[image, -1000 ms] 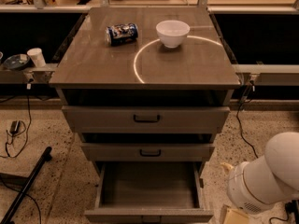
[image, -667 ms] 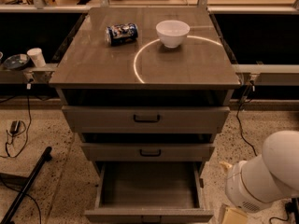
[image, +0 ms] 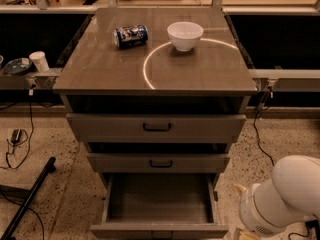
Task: Close bottom drawer
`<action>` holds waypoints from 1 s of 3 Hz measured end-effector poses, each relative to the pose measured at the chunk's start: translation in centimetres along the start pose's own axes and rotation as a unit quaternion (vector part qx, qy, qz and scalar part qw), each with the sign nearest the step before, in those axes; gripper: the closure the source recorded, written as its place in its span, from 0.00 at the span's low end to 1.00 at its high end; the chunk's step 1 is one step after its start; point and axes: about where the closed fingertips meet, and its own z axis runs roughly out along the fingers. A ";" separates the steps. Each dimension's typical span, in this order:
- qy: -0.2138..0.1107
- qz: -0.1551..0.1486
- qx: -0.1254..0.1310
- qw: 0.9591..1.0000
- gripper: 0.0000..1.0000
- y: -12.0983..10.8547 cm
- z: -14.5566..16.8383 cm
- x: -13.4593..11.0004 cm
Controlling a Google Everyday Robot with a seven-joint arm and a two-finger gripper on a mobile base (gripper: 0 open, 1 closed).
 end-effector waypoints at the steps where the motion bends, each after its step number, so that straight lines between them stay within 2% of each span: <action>1: -0.003 0.012 -0.008 1.000 0.00 0.0 2.5 1.3; 2: -0.006 0.026 -0.017 1.000 0.00 -0.2 5.8 2.7; 3: -0.015 0.041 -0.022 0.999 0.00 -0.6 10.8 3.8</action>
Offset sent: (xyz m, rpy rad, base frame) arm -0.0020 -0.0128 -0.1126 0.0500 0.0689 -0.0728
